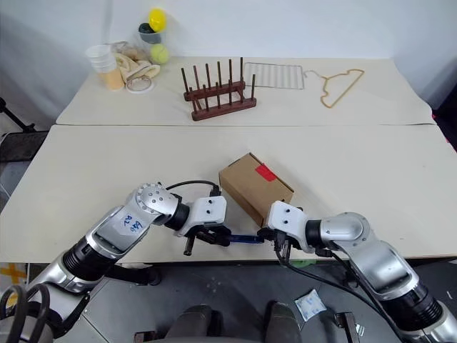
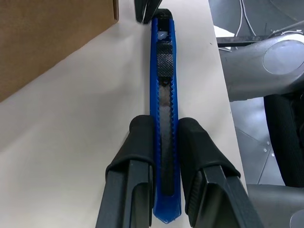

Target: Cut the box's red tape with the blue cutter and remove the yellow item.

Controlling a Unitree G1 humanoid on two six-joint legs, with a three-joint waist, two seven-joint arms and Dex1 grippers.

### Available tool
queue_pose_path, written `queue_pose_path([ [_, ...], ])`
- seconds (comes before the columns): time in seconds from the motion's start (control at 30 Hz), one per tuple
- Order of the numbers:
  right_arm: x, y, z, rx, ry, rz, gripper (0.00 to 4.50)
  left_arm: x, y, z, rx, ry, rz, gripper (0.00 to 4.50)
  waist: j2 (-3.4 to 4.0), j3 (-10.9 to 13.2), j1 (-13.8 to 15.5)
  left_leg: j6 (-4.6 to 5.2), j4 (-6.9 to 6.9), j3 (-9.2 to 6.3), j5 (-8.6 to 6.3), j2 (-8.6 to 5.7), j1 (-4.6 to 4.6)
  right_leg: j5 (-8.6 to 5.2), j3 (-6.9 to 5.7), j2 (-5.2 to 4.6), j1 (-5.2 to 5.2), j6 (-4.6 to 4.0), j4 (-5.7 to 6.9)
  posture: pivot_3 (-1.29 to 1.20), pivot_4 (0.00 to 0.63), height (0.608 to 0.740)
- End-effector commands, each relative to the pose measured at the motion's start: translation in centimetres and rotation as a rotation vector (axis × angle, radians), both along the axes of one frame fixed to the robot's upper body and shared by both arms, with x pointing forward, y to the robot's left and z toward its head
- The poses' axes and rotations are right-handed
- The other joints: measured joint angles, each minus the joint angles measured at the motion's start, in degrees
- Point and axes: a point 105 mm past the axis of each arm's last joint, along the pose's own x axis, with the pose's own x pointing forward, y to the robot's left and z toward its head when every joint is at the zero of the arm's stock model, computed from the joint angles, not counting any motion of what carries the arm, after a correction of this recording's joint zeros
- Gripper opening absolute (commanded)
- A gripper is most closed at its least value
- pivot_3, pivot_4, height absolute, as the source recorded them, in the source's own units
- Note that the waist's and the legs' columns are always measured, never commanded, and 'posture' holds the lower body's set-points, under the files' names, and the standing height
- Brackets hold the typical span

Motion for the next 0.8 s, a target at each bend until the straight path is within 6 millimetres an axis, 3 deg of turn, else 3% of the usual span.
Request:
queue_pose_path([
  [0.03, -1.3, 1.5, -0.9, -0.003, 0.035, 0.089, 0.02, -0.6, -0.1, -1.6, 0.044, 0.042, -0.003, 0.47, 0.01, 0.0, 0.02, 0.0, 0.0, 0.0, 0.0, 0.0, 0.0, 0.0, 0.0, 0.0, 0.0, 0.0, 0.0, 0.0, 0.15, 0.74],
  [0.5, -1.9, 1.4, 0.9, 0.027, -0.003, 0.157, 0.02, -0.8, 0.0, -1.7, 0.048, 0.048, 0.004, 0.47, 0.0, -0.01, 0.17, 0.0, -0.01, 0.0, 0.0, -0.01, -0.01, 0.0, 0.0, 0.01, 0.0, 0.0, 0.0, 0.0, 0.15, 0.74],
  [0.8, -1.7, 0.3, -0.5, -0.038, 0.037, 0.13, 0.02, -1.1, -0.2, -1.7, 0.048, 0.05, -0.012, 0.47, 0.0, -0.01, 0.35, 0.0, 0.02, 0.0, 0.0, -0.01, -0.01, 0.0, 0.0, 0.0, 0.01, 0.0, 0.01, 0.0, 0.15, 0.74],
])
